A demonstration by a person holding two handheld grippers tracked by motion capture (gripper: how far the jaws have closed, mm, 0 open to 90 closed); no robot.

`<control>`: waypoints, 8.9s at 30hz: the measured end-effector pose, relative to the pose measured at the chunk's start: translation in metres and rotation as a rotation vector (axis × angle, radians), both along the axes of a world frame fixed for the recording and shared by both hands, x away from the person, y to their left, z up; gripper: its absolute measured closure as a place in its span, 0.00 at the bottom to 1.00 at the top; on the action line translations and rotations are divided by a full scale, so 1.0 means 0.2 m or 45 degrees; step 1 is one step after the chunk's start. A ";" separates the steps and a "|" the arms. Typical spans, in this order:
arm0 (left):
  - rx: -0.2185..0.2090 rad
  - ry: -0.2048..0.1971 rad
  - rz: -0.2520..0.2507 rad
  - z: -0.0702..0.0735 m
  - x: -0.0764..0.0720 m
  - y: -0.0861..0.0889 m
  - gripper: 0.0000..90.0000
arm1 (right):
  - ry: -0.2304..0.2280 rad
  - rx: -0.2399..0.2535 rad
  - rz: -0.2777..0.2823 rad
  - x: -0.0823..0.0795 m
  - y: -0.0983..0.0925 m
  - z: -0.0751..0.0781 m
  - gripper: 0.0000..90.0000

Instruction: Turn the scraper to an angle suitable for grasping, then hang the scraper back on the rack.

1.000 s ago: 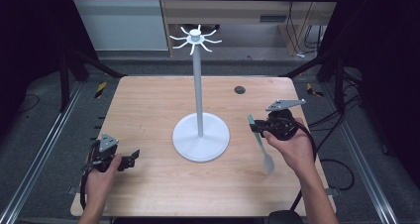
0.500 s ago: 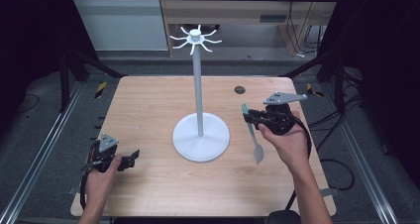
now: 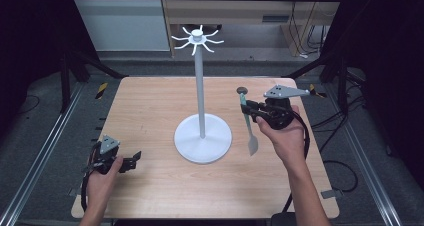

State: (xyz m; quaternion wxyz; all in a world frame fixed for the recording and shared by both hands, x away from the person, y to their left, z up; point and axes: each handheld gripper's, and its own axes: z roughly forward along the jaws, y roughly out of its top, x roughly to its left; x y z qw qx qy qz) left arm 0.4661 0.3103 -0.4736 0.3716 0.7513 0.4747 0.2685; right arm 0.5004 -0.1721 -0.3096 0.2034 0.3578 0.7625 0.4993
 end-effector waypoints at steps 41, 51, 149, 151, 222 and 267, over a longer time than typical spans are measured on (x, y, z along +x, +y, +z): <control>0.023 -0.023 -0.026 0.01 -0.01 -0.04 0.05 | -0.145 0.075 -0.056 0.03 0.10 0.26 0.82; 0.020 -0.034 -0.014 0.02 -0.02 -0.02 0.05 | -0.182 0.089 -0.055 0.00 0.10 0.29 0.82; 0.024 -0.020 -0.008 0.02 -0.03 -0.01 0.05 | -0.327 0.146 0.055 -0.03 0.38 0.54 0.82; 0.026 -0.019 -0.009 0.02 -0.03 -0.02 0.05 | -0.329 0.143 0.055 -0.03 0.38 0.54 0.82; 0.024 -0.022 -0.013 0.02 -0.03 -0.01 0.05 | -0.029 0.029 -0.402 -0.07 -0.13 -0.35 0.11; 0.011 -0.055 -0.061 0.03 -0.03 -0.02 0.03 | 0.253 -0.140 -0.458 -0.05 -0.23 -0.80 0.15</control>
